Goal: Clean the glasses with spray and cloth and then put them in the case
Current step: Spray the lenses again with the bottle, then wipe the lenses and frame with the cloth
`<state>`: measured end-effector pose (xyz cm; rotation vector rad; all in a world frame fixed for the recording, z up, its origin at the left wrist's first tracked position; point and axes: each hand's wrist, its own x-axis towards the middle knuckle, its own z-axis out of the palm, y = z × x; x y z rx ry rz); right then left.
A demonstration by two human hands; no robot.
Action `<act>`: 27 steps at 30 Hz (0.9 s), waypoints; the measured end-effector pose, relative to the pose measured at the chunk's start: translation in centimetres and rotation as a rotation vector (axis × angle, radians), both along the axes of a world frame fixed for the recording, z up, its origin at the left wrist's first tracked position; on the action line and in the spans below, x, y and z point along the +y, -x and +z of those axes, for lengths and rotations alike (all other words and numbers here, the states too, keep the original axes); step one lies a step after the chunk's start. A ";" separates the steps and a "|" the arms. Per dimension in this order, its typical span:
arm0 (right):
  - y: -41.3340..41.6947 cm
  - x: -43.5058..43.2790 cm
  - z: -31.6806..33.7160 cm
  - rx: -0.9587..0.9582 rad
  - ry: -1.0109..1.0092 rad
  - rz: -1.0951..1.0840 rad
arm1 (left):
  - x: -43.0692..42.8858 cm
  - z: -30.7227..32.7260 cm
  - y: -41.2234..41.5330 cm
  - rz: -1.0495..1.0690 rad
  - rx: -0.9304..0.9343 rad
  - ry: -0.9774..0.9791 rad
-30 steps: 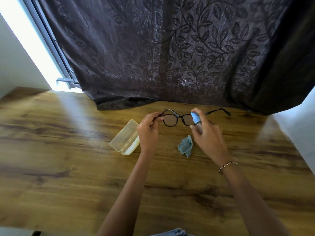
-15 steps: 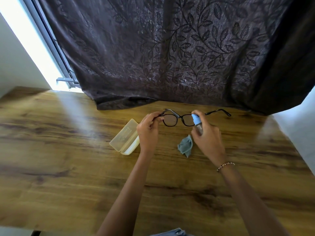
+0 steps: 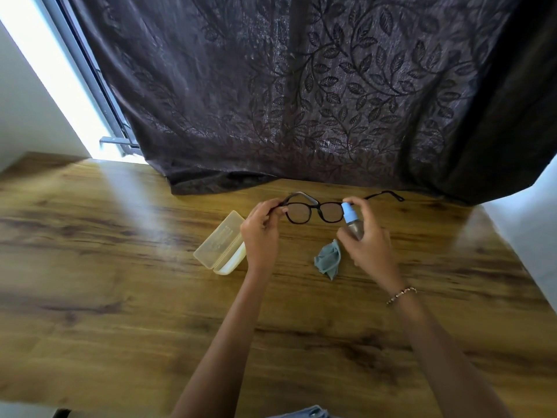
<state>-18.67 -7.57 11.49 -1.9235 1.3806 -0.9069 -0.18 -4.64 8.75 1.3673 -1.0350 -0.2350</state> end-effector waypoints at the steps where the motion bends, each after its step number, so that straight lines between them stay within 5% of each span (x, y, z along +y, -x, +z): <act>1: 0.2 0.0 -0.1 -0.110 -0.129 0.021 | 0.0 -0.1 -0.1 0.012 0.006 -0.005; 4: 1.3 -0.4 -0.8 -0.425 -0.402 0.049 | 0.0 -0.2 -0.2 0.043 0.040 -0.026; 9: 3.6 -1.9 -2.5 -0.587 -0.467 -0.023 | -0.1 -0.5 -0.1 0.057 0.067 -0.059; 18: 5.7 -3.3 -5.8 -0.306 -0.217 -0.268 | -0.2 -0.4 0.0 0.056 0.059 -0.058; 27: 6.3 -3.1 -8.1 -0.157 -0.243 -0.320 | -0.1 -0.6 0.0 0.044 0.084 -0.066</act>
